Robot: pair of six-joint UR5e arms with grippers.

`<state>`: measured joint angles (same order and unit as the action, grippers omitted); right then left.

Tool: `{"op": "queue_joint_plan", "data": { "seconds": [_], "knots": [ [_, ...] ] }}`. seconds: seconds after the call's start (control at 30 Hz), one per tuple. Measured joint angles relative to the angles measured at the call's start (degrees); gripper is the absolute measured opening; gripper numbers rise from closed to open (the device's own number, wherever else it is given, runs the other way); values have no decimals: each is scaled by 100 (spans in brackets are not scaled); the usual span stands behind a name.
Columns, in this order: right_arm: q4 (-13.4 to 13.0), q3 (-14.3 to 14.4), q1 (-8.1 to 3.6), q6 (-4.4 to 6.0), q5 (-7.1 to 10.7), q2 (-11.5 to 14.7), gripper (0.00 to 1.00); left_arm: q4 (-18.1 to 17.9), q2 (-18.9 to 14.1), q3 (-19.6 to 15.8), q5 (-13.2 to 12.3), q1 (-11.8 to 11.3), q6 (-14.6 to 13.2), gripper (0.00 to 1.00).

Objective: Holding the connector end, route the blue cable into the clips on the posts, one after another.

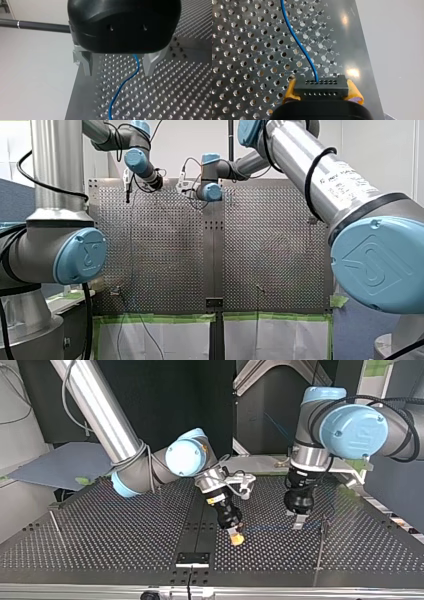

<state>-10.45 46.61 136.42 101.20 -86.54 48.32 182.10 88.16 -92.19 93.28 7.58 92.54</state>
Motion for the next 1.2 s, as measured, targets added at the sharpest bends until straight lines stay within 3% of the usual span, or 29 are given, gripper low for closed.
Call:
{"op": "queue_joint_plan", "data": {
  "seconds": [0.3,0.67,0.73,0.77,0.83,0.87,0.93,0.97,1.03,1.07,1.13,1.2],
  "knots": [
    [21,-11,17,11,4,6,0,-189,364,82,139,-40,2,100],
    [16,-9,19,31,-2,2,0,-524,413,82,291,-90,62,100],
    [19,-9,18,36,1,0,0,-535,413,82,292,-90,70,86],
    [21,-9,18,38,2,0,0,-540,413,82,293,-90,74,86],
    [22,-8,19,42,3,0,0,-546,414,82,296,-92,89,66],
    [24,-8,19,46,4,0,0,-550,414,82,298,-93,94,66],
    [28,-8,19,53,4,0,0,-569,414,83,312,-93,101,47],
    [30,-8,19,55,4,0,0,-578,414,83,329,-91,102,47],
    [37,-7,20,57,4,0,0,-594,414,82,388,-82,104,22],
    [40,-7,20,58,4,0,0,-599,414,82,418,-78,104,22],
    [47,-7,20,59,4,-1,0,-608,414,82,484,-69,105,0],
    [57,-7,19,60,4,-1,0,-610,414,82,533,-64,105,0]
  ]
}}
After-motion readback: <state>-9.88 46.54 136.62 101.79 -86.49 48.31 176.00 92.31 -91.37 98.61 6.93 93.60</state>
